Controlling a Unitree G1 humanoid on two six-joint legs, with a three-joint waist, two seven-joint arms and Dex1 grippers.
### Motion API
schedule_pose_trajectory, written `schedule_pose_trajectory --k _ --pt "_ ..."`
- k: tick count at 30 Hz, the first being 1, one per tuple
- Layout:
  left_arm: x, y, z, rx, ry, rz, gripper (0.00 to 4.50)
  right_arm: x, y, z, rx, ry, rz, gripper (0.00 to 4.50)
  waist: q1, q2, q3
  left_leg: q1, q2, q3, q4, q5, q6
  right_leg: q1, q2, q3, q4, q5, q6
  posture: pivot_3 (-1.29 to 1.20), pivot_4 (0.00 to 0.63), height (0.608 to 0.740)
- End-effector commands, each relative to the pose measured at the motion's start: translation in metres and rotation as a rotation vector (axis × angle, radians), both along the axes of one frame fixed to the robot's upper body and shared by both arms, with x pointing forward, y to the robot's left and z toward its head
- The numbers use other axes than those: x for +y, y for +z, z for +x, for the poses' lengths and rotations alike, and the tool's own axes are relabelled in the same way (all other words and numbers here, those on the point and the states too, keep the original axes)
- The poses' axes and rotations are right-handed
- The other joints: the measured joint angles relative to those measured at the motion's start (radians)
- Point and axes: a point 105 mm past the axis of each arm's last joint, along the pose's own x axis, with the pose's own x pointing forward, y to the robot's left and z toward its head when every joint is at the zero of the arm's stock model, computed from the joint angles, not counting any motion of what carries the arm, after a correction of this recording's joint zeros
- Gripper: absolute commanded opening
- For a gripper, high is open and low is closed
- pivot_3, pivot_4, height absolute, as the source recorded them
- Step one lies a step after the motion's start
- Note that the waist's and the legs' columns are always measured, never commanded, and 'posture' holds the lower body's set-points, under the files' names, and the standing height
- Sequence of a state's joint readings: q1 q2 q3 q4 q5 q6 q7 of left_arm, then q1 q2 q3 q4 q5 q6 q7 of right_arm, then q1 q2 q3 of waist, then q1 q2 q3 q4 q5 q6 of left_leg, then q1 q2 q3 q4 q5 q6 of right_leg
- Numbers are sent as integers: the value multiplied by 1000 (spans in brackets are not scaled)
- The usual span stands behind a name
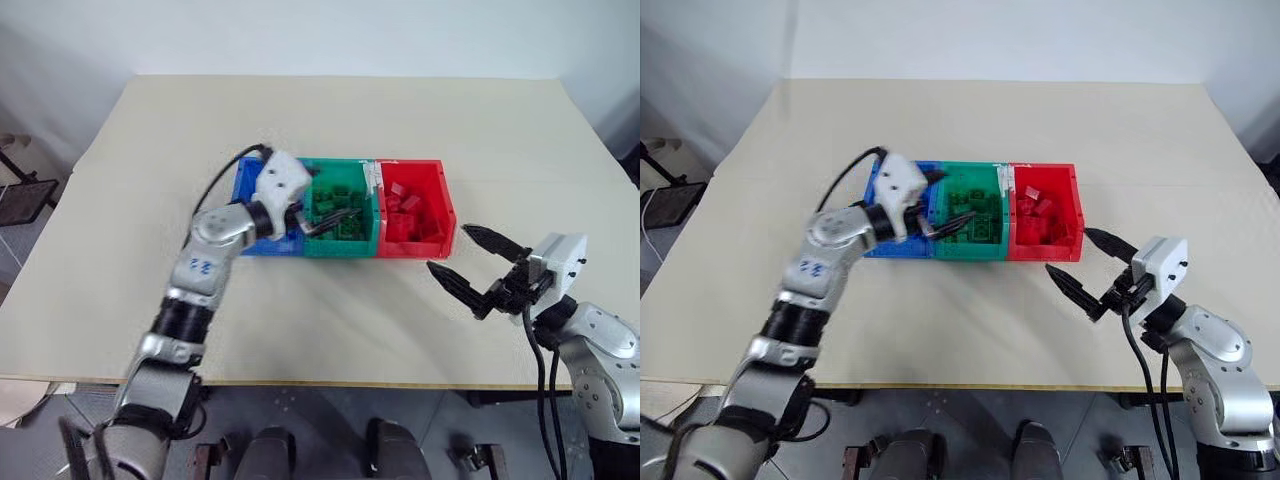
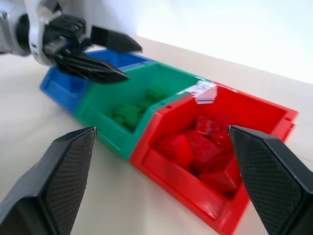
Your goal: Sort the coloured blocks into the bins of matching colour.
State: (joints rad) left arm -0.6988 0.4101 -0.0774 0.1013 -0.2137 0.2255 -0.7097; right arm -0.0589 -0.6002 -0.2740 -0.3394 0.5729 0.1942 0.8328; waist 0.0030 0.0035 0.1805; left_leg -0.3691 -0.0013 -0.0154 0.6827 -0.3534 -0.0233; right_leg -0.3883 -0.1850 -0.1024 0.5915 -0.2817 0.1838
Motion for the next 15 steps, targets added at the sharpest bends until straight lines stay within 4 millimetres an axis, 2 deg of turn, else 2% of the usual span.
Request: schedule_pose_trajectory --k 1,4,7,8,10,15 --pt "26 5 -40 -47 -144 34 4488 2 0 -4 -16 90 -77 4500 -4 0 0 0 0 0 0 0 0 0 0 0 0 0 0 0 150 740" --pt "69 -12 -49 57 -53 40 4488 3 -13 -7 7 170 -178 4500 -2 0 0 0 0 0 0 0 0 0 0 0 0 0 0 0 150 740" --pt "115 -30 -63 92 40 60 4488 -2 -23 -8 27 212 -243 4500 -2 0 0 1 0 -1 1 0 0 2 0 0 -1 0 0 0 150 740" --pt "125 -35 -66 100 67 72 4488 -5 -25 -7 31 216 -257 4500 -3 0 0 1 0 0 1 0 0 2 0 0 -1 0 0 0 150 740" --pt "132 -42 -71 116 98 79 4488 -9 -26 -4 24 213 -275 4500 0 0 0 1 0 0 1 0 0 2 0 0 -1 0 0 0 150 740" --pt "132 -44 -67 81 162 64 4488 -12 -20 7 -13 163 -232 4500 15 0 0 2 0 -1 2 0 0 3 0 0 -1 0 0 0 150 740"
